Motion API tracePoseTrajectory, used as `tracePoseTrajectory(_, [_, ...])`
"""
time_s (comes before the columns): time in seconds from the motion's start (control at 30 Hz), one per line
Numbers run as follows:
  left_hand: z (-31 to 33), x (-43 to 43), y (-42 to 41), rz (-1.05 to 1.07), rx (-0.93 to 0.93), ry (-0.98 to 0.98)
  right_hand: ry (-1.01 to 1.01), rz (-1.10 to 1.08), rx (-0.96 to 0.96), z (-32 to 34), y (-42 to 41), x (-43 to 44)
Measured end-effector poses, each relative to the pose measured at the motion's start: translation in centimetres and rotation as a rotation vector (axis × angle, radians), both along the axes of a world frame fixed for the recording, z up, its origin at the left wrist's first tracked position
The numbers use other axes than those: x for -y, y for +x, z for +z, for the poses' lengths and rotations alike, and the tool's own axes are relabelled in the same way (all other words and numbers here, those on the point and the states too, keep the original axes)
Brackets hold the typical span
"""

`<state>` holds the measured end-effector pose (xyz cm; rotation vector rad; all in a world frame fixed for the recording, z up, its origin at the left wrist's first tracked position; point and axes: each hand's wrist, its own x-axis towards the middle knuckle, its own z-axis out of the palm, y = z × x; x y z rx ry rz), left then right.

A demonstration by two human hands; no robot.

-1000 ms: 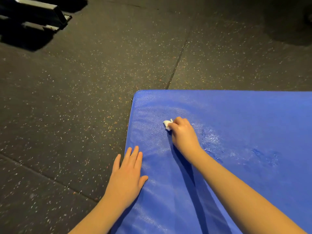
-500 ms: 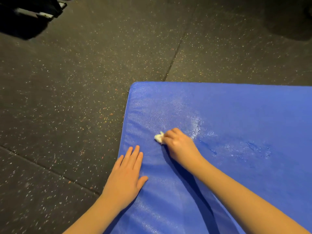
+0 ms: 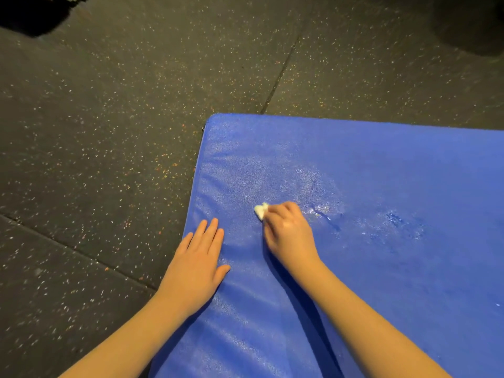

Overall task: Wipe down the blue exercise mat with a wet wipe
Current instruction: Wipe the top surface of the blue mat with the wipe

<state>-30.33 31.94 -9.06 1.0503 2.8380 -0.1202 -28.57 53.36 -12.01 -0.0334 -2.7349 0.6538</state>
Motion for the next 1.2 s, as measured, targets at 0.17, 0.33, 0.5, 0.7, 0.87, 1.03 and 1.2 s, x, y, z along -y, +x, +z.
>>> tracePoseTrajectory(0.17, [0.4, 0.7, 1.3, 0.026, 0.048, -0.047, 0.105, 0.178, -0.008, 0.6, 2.6, 0.0])
tracePoseTrajectory(0.33, [0.7, 1.2, 3.1, 0.042, 0.068, -0.051, -0.033, -0.066, 0.069, 1.2, 3.2, -0.5])
tracePoseTrajectory(0.5, [1.2, 1.9, 5.3, 0.083, 0.091, -0.043, 0.039, 0.263, 0.242, 1.8, 8.1, 1.6])
tracePoseTrajectory(0.7, [1.7, 2.4, 7.6, 0.141, 0.216, -0.072, -0.037, 0.231, 0.543, 2.8, 9.4, 4.1])
tracePoseTrajectory(0.87, [2.1, 2.3, 8.6, 0.198, 0.276, 0.013, 0.121, 0.321, 0.595, 3.4, 10.5, 2.3])
tracePoseTrajectory(1.03, [2.4, 2.5, 8.9, 0.235, 0.348, 0.046, 0.053, 0.164, 0.647, 3.6, 8.8, 4.4])
tracePoseTrajectory(1.2, [1.4, 3.3, 9.1, 0.2, 0.342, 0.055, 0.124, 0.428, 0.602, 3.8, 12.2, 4.2])
